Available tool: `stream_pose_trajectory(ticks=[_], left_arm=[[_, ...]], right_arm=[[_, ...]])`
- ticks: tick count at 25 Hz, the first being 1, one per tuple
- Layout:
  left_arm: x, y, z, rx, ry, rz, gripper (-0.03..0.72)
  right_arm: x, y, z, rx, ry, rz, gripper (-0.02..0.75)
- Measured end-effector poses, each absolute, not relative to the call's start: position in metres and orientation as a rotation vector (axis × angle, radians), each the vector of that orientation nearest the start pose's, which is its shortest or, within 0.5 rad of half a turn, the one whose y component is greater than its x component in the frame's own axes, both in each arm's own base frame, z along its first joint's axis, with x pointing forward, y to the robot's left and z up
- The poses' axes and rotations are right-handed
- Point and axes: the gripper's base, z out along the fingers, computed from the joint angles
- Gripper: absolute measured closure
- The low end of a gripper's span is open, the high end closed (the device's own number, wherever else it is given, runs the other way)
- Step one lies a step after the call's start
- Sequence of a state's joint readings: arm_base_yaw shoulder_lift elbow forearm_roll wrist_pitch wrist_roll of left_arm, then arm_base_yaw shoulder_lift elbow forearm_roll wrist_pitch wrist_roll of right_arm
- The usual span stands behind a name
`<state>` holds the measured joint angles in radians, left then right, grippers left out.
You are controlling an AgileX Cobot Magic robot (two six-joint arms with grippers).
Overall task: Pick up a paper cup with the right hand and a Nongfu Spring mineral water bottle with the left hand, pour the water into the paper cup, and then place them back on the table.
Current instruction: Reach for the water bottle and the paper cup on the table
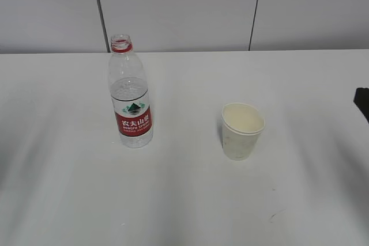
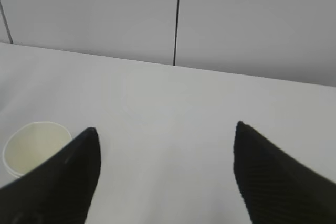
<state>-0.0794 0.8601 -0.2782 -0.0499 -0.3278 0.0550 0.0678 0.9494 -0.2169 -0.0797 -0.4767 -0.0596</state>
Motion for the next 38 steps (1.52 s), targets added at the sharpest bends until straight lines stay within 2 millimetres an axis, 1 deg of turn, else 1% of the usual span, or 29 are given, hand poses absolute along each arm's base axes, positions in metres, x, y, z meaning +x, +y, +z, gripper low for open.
stream_pose_trajectory(ticks=[2, 5, 9, 12, 15, 19, 21, 26, 32, 35, 38], left_arm=[[0.174, -0.017, 0.243, 0.109, 1.722, -0.042, 0.125], [0.185, -0.028, 0.234, 0.195, 1.722, -0.064, 0.126], [0.198, -0.043, 0.214, 0.264, 1.779, -0.106, 0.126], [0.208, -0.050, 0.197, 0.289, 1.802, -0.122, 0.126], [0.218, -0.054, 0.179, 0.303, 1.840, -0.127, 0.126], [0.224, -0.058, 0.160, 0.350, 1.872, -0.136, 0.126], [0.226, -0.060, 0.154, 0.376, 1.875, -0.143, 0.126], [0.229, -0.063, 0.147, 0.396, 1.870, -0.155, 0.129], [0.229, -0.063, 0.147, 0.395, 1.852, -0.159, 0.133], [0.230, -0.063, 0.147, 0.394, 1.850, -0.159, 0.133], [0.230, -0.063, 0.146, 0.394, 1.851, -0.159, 0.133]], right_arm=[[0.178, 0.018, 0.221, -0.246, 1.723, -0.012, 0.150], [0.192, 0.021, 0.211, -0.277, 1.768, -0.005, 0.150], [0.206, 0.025, 0.198, -0.334, 1.789, 0.018, 0.150], [0.215, 0.030, 0.183, -0.383, 1.809, 0.046, 0.150], [0.221, 0.035, 0.163, -0.457, 1.860, 0.081, 0.150], [0.226, 0.042, 0.142, -0.541, 1.877, 0.146, 0.150], [0.227, 0.045, 0.132, -0.565, 1.881, 0.184, 0.150], [0.232, 0.050, 0.111, -0.550, 1.859, 0.266, 0.150], [0.243, 0.054, 0.075, -0.560, 1.942, 0.325, 0.150], [0.252, 0.057, 0.063, -0.599, 1.948, 0.355, 0.148], [0.263, 0.059, 0.059, -0.611, 1.932, 0.360, 0.148]])
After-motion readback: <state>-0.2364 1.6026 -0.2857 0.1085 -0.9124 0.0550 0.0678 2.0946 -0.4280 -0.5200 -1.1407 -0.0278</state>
